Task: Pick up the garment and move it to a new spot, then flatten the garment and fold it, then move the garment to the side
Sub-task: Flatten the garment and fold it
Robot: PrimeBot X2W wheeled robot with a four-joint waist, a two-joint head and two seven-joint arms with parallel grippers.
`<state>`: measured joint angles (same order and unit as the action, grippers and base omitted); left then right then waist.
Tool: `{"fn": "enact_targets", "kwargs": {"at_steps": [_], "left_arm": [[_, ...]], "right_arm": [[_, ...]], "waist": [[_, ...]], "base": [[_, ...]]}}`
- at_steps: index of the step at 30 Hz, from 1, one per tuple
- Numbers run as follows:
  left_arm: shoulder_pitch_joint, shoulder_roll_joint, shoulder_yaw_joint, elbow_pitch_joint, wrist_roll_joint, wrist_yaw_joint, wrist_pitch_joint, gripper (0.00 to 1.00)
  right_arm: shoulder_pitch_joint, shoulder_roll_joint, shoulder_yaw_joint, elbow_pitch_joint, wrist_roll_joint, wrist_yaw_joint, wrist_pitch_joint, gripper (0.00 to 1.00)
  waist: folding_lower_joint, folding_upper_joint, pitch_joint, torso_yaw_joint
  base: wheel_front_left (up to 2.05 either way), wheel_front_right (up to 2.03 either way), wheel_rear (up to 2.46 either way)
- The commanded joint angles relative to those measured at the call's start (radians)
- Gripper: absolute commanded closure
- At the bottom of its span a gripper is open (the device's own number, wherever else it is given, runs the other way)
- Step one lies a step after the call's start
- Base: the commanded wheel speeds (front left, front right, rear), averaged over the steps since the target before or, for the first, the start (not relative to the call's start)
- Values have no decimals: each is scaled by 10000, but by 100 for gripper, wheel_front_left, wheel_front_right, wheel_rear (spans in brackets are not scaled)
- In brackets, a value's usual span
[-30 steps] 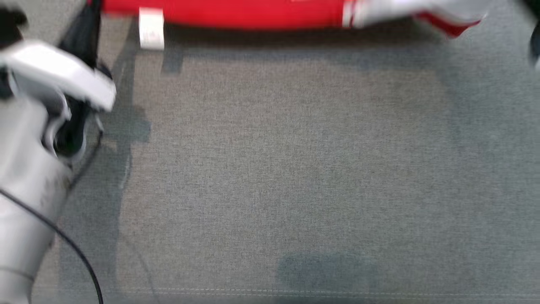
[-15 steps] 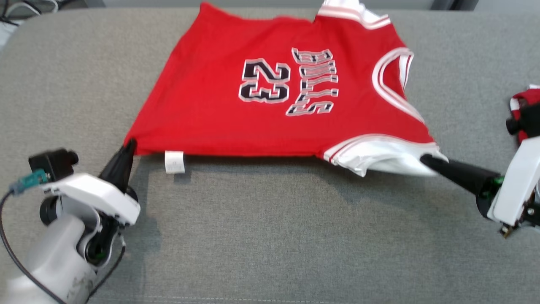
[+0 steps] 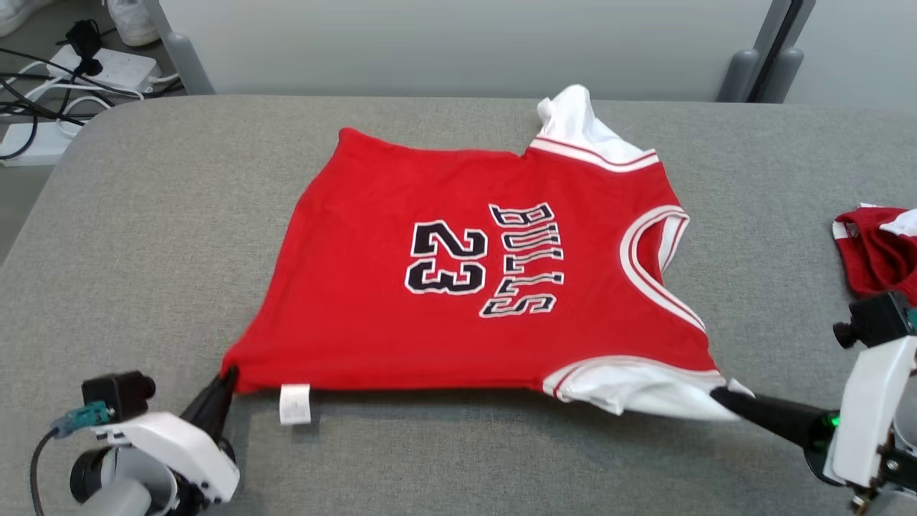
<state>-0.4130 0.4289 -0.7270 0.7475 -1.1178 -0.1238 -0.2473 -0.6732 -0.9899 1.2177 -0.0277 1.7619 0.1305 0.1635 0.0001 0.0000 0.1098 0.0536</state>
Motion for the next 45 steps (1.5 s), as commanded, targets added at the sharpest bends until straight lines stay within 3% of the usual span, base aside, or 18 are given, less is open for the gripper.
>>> {"fn": "enact_targets", "kwargs": {"at_steps": [1,6,10,13,16,19,21,22,23,25,27,29,31,35,45], "left_arm": [[-136,554,287,-178,68,-69,13,100],[222,1250,-231,-1088,90,-66,1345,100],[448,2150,-561,-2632,-49,15,2860,100],[490,3109,-732,-4300,-418,66,4413,100],[221,3785,-700,-5937,-1456,69,6244,100],[-790,3801,-609,-6802,-2894,193,8402,100],[-1920,3391,-468,-6627,-3796,625,9763,100],[-2877,3153,-213,-6293,-3644,783,9839,100],[-4042,2915,160,-5918,-2949,721,9249,100],[-6798,2340,1446,-5114,-395,475,5616,100],[-8712,1464,2632,-4442,887,323,2009,100],[-9576,1000,2637,-3836,1538,86,509,100],[-9925,829,2113,-2940,1953,-44,115,100],[-9738,855,1623,-2518,1430,-62,38,100],[-7537,1404,573,-1445,-487,-67,-122,100]], "right_arm": [[368,-523,-45,-211,119,2,74,100],[661,-1004,162,-717,533,2,701,100],[824,-1393,353,-1104,874,2,1406,100],[726,-1787,441,-1385,929,2,1927,100],[167,-1970,440,-1483,750,2,2261,100],[-1126,-1677,212,-848,321,2,2858,100],[-2452,-1018,-321,143,284,2,2963,100],[-3394,-567,-797,891,-35,2,2569,100],[-4463,-61,-1352,1761,-640,2,1815,100],[-6828,972,-2700,3648,-2309,2,-679,100],[-8529,2015,-3638,5117,-3481,2,-2852,100],[-9299,2746,-3799,5817,-4194,2,-3660,100],[-9415,3221,-3465,6235,-4535,2,-3485,100],[-9121,3248,-3224,6209,-4330,2,-2985,100],[-7405,2129,-2759,4068,-2871,2,-1848,100]], "waist": [[-1,0,-21,13],[-1,0,88,46],[-1,0,410,69],[-1,0,859,116],[-1,0,1600,191],[-1,0,2619,304],[-1,0,3302,395],[-1,0,3623,444],[-1,0,3922,465],[-1,0,4490,447],[-1,0,4621,412],[-1,0,4338,331],[-1,0,3977,110],[-1,0,4094,-83],[-1,0,4785,-537]], "base": [[0,0,0],[0,0,0],[0,0,0],[0,0,0],[0,0,0],[0,0,0],[0,0,0],[0,0,0],[0,0,0],[0,0,0],[0,0,0],[0,0,0],[0,0,0],[0,0,0],[0,0,0]]}}
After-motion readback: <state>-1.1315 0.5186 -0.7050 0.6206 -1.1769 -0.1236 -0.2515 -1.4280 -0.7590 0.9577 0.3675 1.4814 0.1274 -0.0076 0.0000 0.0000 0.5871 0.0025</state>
